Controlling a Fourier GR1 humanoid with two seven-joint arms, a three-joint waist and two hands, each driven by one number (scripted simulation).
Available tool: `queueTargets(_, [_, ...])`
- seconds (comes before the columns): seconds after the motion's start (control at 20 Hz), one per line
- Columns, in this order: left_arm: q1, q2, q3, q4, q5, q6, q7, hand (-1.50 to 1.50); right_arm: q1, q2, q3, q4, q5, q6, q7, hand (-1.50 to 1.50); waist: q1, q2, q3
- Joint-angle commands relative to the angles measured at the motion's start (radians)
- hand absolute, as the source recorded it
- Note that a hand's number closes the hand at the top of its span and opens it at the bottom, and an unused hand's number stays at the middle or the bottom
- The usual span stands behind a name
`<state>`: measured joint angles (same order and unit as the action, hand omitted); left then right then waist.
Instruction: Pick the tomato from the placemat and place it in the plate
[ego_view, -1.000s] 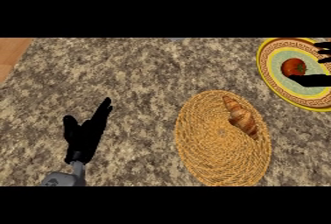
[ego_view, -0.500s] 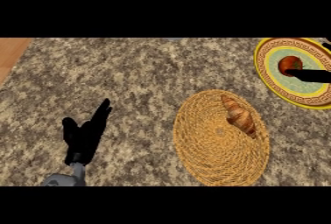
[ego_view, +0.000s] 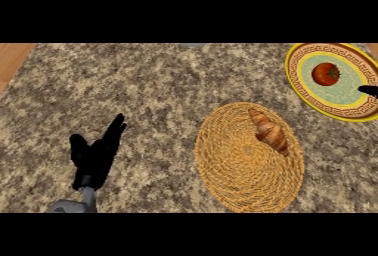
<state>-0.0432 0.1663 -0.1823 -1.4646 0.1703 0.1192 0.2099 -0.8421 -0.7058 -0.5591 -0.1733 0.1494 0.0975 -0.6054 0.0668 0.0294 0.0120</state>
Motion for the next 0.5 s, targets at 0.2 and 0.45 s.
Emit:
queueTargets(0.2, [-0.001,-0.011,0.019,0.095,0.008,-0.021,-0.024,0.0,0.089,-0.053,0.015,0.018,0.004,0.262,-0.089,-1.5,-0.027,-0.005,-0.007])
queueTargets(0.45, [0.021,0.0,0.028,0.039,0.013,-0.013,0.006,0.0,0.192,-0.143,0.053,0.011,0.046,0.374,-0.162,-1.5,-0.027,-0.009,-0.006])
